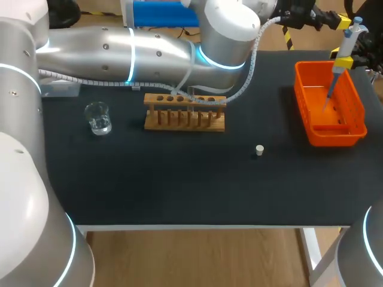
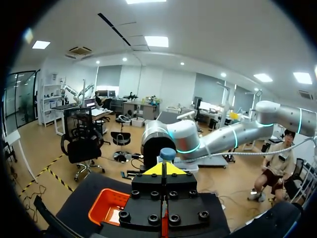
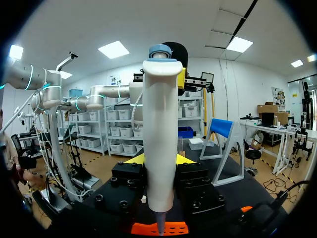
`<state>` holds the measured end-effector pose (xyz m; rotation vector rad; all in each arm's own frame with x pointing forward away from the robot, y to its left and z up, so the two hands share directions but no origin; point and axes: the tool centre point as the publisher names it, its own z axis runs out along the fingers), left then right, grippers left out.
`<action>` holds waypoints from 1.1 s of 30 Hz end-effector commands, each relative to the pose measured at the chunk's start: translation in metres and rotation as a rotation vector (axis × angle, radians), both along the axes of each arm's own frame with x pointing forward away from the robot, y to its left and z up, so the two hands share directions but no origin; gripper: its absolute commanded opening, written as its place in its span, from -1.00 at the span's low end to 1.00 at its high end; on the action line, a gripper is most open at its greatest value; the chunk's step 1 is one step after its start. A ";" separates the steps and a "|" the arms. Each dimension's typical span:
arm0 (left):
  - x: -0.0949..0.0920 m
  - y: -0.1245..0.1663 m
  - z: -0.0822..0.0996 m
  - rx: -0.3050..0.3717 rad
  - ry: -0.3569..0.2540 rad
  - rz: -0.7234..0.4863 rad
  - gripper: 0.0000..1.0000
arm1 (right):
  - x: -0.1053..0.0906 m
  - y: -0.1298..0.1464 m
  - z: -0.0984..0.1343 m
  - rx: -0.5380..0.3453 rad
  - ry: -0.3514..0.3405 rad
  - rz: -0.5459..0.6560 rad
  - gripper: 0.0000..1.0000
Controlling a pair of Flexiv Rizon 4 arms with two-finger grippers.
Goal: Invert the test tube, pick up the pipette, mount the tip to pipette, aspirate from beaker and dispense into the tube, eject the tip, return the pipette, and cap with the stopper.
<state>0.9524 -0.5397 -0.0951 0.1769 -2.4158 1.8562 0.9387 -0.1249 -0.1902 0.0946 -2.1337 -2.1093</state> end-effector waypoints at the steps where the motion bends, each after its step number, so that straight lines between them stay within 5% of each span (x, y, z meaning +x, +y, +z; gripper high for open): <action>1: 0.000 -0.003 -0.003 -0.004 -0.002 0.003 -1.00 | 0.001 -0.001 0.000 0.000 0.000 0.005 -1.00; 33: -0.003 0.000 -0.015 0.015 0.006 0.019 -1.00 | 0.001 -0.001 0.000 0.000 0.000 0.005 -1.00</action>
